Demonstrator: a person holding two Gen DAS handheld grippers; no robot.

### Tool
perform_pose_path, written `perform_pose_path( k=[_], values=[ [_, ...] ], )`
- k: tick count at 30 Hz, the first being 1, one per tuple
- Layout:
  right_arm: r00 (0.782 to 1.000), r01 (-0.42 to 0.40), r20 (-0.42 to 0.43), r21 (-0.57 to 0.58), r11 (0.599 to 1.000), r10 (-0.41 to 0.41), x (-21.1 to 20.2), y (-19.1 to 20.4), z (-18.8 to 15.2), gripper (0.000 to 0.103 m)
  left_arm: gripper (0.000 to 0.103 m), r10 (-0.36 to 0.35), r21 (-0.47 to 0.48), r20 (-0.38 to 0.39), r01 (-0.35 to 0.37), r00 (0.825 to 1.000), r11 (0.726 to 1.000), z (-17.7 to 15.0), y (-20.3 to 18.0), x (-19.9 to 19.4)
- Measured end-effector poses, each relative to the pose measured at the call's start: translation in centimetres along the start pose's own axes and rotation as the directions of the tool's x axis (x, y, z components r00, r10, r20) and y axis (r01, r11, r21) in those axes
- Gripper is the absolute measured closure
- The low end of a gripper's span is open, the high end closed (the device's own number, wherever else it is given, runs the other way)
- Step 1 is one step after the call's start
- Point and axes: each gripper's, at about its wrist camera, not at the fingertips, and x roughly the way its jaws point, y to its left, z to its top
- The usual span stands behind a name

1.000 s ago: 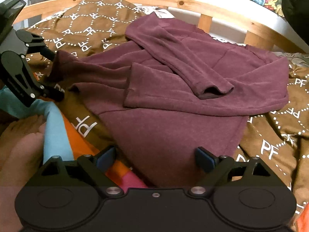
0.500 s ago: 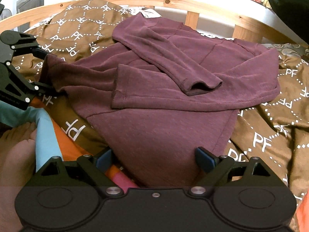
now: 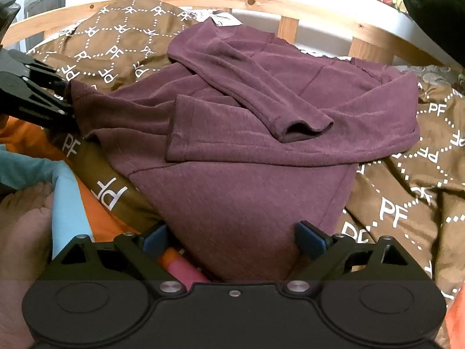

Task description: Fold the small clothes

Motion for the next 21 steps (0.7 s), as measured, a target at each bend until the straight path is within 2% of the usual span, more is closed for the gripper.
perform_pose_path(
  k=[3,6,9,12,14,16,17,18,19,21],
  values=[
    [1.000,-0.015,0.018,-0.033,0.999,0.015,-0.1,0.5,0.1,0.009,0.097,-0.005,-0.060,0.075,0.009,0.997,0.998,1.6,1.4,-1.5],
    [0.999,-0.010,0.030,-0.069,0.998,0.012,-0.2,1.3,0.3,0.008,0.097,-0.021,-0.143,0.108,0.036,0.994,0.989,3.9,3.3,-2.3],
    [0.998,0.060,0.014,-0.095,0.994,-0.059,0.1,1.9,0.3,0.001,0.097,-0.026,-0.161,0.135,0.048,0.991,0.986,5.6,4.0,-3.1],
    [0.994,0.106,-0.031,-0.062,0.992,-0.108,1.1,1.4,0.2,0.001,0.097,-0.017,-0.143,0.165,0.041,0.986,0.989,6.6,3.9,-3.9],
    [0.988,0.152,-0.029,-0.047,0.987,-0.153,1.1,1.1,0.1,0.001,0.097,-0.012,-0.133,0.183,0.037,0.983,0.990,7.0,4.0,-4.3],
    [0.975,0.221,0.002,-0.074,0.973,-0.221,0.6,1.4,-0.1,0.007,0.097,-0.015,-0.130,0.191,0.040,0.981,0.991,7.2,4.1,-4.5],
    [0.969,0.248,0.012,-0.090,0.965,-0.248,0.3,1.4,-0.2,0.016,0.097,-0.016,-0.131,0.193,0.042,0.981,0.991,7.3,4.2,-4.6],
    [0.961,0.275,0.017,-0.099,0.956,-0.274,0.1,1.3,-0.3,0.029,0.097,-0.016,-0.130,0.193,0.041,0.981,0.991,7.2,4.2,-4.7],
    [0.956,0.292,0.019,-0.107,0.950,-0.292,-0.1,1.3,-0.5,0.036,0.097,-0.015,-0.129,0.192,0.041,0.981,0.991,7.1,4.3,-4.8],
    [0.954,0.300,0.015,-0.138,0.944,-0.301,-0.6,1.2,-1.0,0.059,0.097,-0.018,-0.127,0.191,0.042,0.981,0.991,6.6,4.3,-5.2]
  ],
)
